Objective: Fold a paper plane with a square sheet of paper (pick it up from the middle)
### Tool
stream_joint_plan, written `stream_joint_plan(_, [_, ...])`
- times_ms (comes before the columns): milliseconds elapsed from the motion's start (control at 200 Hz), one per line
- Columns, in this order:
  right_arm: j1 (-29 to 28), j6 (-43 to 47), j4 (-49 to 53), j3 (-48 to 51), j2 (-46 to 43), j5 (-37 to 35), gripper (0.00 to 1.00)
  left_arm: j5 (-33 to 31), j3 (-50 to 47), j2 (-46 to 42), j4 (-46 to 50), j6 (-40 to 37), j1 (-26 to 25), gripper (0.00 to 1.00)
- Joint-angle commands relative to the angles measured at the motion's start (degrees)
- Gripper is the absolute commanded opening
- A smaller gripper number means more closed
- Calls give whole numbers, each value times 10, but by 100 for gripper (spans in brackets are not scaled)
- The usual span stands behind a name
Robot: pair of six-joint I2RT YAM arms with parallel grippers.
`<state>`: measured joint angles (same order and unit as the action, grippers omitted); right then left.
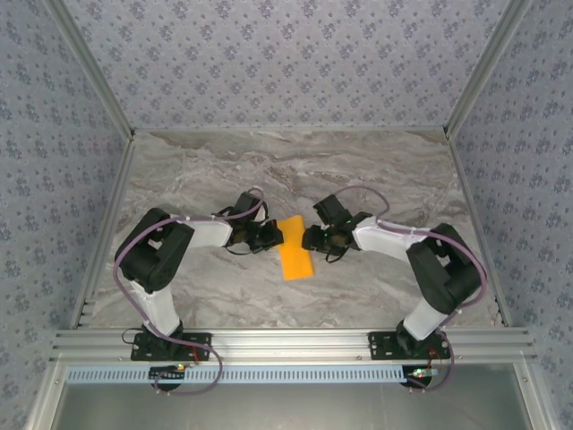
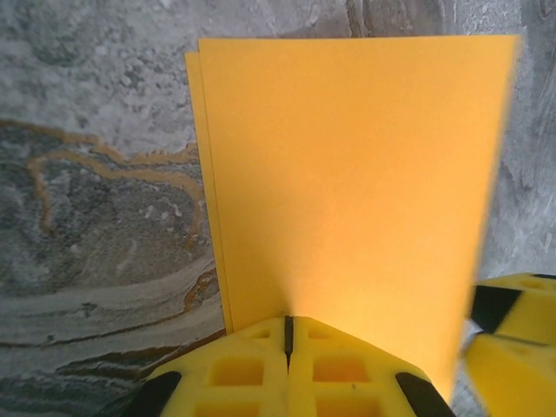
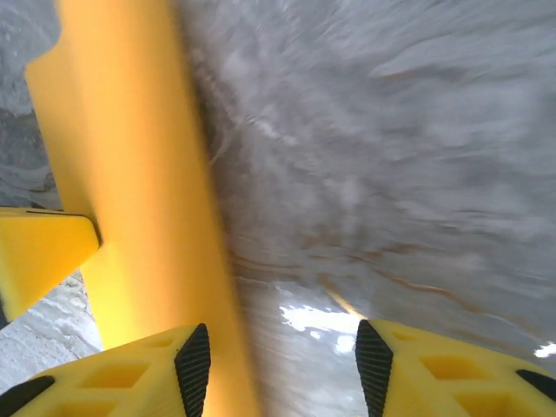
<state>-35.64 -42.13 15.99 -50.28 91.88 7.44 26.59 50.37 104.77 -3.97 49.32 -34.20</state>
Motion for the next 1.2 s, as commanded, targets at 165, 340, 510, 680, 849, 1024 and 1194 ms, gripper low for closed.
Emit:
stream_joint_plan(165, [-19,20,-9,-40,6,71,17,-62,-10,49,84,-2,-7,0])
stream_joint_plan(340, [-25,34,-7,-90,75,99,1,-69,-10,48,83,4,-12,0])
stream_joint_plan(510, [-21,47,3,-115,112,104,0,-73,-15,47,83,10,-15,0])
stream_joint_plan(680, [-12,56,3,-108,127,108,0,-76,-22,46,83,11,-16,0])
stream_joint_plan(849, [3,76,-2,-89,129,119,0,-80,-29,47,82,12,-16,0])
stream_joint_plan(1024, [9,87,-4,-75,129,128,0,-80,-29,47,83,12,-16,0])
stream_joint_plan(1194, [18,95,-9,-58,128,128,0,-80,-30,49,83,13,-16,0])
